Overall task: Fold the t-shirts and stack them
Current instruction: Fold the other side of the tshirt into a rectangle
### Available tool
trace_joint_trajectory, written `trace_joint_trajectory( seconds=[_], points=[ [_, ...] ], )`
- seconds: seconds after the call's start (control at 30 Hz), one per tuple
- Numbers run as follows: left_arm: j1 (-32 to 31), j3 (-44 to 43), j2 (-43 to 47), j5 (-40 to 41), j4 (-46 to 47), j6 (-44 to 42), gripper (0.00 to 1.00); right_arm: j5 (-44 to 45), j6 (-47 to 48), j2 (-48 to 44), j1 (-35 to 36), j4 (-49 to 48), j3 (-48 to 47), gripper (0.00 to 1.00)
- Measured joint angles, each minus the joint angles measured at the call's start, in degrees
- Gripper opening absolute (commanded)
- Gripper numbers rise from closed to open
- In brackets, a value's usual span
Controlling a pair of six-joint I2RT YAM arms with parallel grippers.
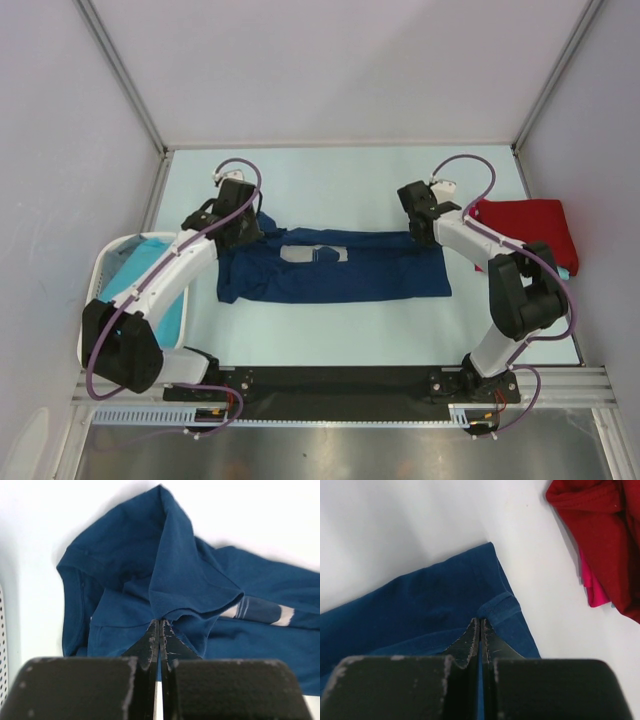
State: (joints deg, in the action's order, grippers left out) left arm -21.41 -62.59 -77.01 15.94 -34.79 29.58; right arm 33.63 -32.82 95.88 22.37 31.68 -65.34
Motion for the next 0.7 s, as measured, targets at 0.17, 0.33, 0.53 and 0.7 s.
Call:
trace_joint_trajectory(
  seconds=[0.17,0.33,0.53,0.7],
  points=[
    [-0.3,3.1,1.1,0.0,-0.1,0.5,0.00,0.1,0.0,0.0,-0.2,-0.3,1.6,0.00],
    [-0.8,5.0,3.3,0.0,-0.5,0.7,0.00,0.0,-0.2,0.0,-1.1,-0.7,3.3,0.00],
    [-1.6,7.1,6.3,0.0,-0.6,1.6,0.00,0.0,-0.2,0.0,-2.0,-1.3,5.1,0.00],
    [-2.0,9.4,6.4,-0.1,-0.6,2.4,0.00,-0.5,-0.2,0.0,-2.3,-2.1,6.1,0.00]
  ],
)
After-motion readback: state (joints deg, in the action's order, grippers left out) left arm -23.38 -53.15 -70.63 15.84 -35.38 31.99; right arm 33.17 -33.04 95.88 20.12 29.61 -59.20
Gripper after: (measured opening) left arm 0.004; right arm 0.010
